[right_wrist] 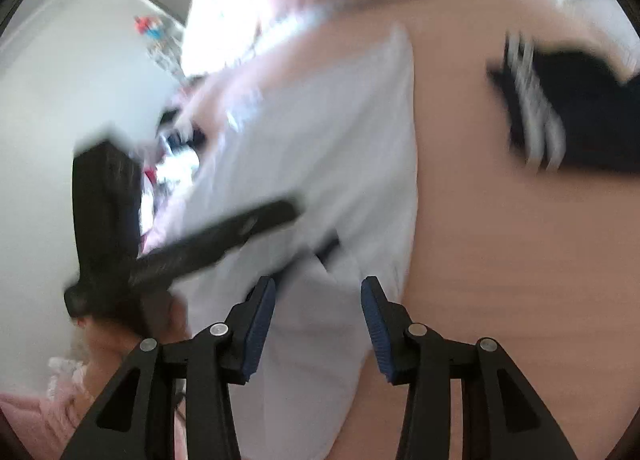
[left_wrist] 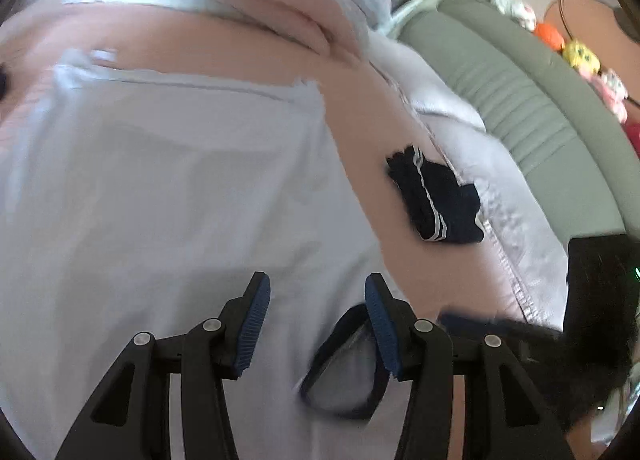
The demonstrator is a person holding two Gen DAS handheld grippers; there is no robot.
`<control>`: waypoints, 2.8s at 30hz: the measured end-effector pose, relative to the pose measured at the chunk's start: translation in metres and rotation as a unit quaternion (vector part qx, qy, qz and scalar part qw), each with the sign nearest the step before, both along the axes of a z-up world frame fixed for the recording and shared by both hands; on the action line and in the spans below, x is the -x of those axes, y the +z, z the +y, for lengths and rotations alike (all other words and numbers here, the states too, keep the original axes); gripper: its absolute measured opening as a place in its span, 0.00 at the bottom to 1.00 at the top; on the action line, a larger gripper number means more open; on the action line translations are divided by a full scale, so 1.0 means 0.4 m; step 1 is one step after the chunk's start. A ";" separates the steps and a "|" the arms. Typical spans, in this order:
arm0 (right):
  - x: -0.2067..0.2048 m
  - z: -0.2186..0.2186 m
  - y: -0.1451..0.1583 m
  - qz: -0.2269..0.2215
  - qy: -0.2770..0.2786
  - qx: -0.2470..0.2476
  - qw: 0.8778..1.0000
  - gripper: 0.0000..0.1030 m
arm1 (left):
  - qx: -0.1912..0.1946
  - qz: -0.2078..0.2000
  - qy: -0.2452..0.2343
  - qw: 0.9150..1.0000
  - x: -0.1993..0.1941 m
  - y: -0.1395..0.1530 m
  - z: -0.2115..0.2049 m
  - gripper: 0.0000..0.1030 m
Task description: Fold clothes
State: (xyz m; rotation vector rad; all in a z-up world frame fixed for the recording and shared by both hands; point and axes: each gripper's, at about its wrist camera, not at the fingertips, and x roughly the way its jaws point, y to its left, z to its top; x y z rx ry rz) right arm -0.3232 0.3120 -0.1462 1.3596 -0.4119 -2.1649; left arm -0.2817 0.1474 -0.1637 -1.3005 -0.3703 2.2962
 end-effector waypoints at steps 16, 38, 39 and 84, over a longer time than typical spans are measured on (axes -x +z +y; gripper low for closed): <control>-0.008 -0.107 -0.039 0.013 0.048 -0.115 0.992 0.43 | 0.080 0.025 -0.076 0.994 -0.103 -0.040 0.022 0.45; -0.044 -0.046 -0.027 -0.013 -0.029 -0.098 0.995 0.43 | 0.123 0.038 -0.014 0.992 -0.135 -0.011 0.058 0.45; -0.071 -0.042 -0.020 -0.013 -0.027 -0.101 0.994 0.43 | 0.123 0.036 -0.014 0.992 -0.145 -0.003 0.050 0.45; -0.263 -0.681 -0.025 0.002 0.041 -0.147 0.988 0.43 | -0.036 -0.095 0.201 0.974 -0.237 -0.094 -0.831 0.45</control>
